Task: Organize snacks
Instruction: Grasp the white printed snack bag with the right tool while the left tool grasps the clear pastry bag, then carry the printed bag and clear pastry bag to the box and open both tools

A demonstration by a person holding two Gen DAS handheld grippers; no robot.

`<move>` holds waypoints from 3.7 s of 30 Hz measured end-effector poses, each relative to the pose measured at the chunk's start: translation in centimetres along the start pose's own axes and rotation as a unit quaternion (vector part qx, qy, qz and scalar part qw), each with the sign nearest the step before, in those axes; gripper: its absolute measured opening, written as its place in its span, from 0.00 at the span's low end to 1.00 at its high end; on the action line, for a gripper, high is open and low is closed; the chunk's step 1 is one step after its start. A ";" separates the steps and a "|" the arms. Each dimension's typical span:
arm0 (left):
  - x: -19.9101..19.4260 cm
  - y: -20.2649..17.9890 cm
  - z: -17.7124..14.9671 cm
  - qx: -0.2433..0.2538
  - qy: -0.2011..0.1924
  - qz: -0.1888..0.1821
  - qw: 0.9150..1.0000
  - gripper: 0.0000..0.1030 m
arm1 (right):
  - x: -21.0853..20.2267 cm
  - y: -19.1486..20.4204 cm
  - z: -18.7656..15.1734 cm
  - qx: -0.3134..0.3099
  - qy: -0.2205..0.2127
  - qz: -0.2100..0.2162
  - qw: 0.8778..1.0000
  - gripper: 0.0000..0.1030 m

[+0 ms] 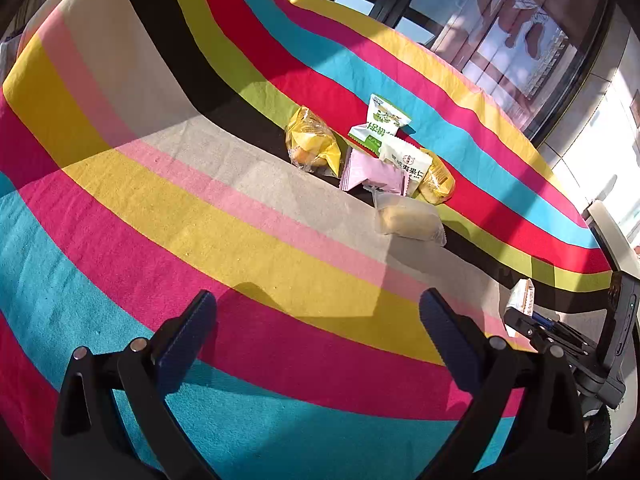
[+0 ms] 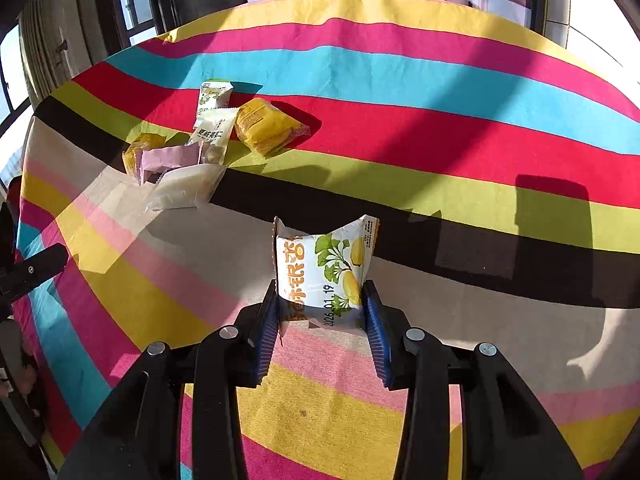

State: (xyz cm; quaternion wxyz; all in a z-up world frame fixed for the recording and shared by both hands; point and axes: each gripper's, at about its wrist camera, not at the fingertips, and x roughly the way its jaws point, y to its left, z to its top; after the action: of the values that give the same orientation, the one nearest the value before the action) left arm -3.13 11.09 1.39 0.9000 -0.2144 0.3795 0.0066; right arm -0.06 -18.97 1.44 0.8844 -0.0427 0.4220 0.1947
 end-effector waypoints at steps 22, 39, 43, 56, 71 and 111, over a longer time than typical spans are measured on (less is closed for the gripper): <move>7.0 -8.7 2.8 0.031 0.064 0.025 0.997 0.98 | -2.7 0.0 -3.1 0.051 -0.036 0.037 0.997 0.41; 7.7 -10.6 2.5 0.106 0.033 0.051 0.992 0.56 | -3.1 -0.4 -3.3 0.064 -0.046 0.051 0.996 0.43; 3.0 -7.8 -0.7 0.100 0.026 0.014 0.995 0.57 | -3.1 -0.4 -3.2 0.065 -0.047 0.050 0.996 0.43; -0.3 -4.5 -2.5 0.056 0.004 -0.081 0.995 0.57 | -3.3 -1.2 -3.4 0.085 -0.057 0.047 0.994 0.42; -4.1 -1.5 -2.4 0.021 -0.046 -0.107 0.993 0.57 | -4.0 1.2 -3.9 0.070 -0.060 0.031 0.995 0.42; -20.0 20.3 -12.3 -0.076 -0.074 0.020 0.994 0.57 | -3.5 29.7 -7.5 -0.196 0.028 0.233 0.952 0.42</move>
State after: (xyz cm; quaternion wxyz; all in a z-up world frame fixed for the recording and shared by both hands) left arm -29.30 27.73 -0.25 0.9066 -0.2732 0.3140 0.0691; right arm -18.80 5.49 1.92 0.7763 -0.1214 0.3986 0.4730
